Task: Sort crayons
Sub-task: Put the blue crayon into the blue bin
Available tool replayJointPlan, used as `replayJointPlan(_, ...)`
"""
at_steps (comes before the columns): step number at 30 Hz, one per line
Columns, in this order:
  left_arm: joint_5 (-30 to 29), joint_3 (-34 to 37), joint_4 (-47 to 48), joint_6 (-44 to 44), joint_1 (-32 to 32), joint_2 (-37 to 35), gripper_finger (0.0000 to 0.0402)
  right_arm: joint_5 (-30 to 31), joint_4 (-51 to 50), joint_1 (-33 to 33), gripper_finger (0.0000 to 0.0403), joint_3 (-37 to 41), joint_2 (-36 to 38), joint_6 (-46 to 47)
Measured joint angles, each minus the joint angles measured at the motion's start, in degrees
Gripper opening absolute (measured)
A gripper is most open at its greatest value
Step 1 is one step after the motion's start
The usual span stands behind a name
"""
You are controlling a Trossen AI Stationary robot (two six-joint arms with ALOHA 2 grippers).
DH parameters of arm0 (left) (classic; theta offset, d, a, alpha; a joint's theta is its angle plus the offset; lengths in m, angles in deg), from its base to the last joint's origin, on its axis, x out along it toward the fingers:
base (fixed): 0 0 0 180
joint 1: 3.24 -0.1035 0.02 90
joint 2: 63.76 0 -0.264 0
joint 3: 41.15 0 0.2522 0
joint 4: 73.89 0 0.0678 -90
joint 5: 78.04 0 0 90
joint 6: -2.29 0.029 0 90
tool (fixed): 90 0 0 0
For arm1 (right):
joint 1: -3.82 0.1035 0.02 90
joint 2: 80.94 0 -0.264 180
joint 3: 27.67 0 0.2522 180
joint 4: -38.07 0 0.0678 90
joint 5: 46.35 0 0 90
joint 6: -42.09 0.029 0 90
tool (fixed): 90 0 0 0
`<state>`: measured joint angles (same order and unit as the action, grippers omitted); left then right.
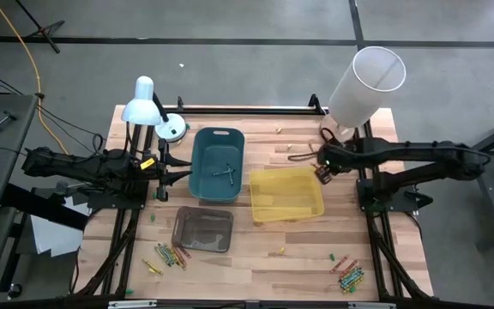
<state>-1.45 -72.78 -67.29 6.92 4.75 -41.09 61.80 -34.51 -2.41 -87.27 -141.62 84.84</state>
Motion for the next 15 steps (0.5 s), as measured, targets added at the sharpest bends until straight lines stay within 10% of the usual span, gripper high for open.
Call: replayJointPlan(15, 0.00, 0.00, -0.03, -1.51, -0.04, 0.01, 0.0099, 11.02, 72.54, 18.02, 0.0001, -0.04, -15.46, -34.55)
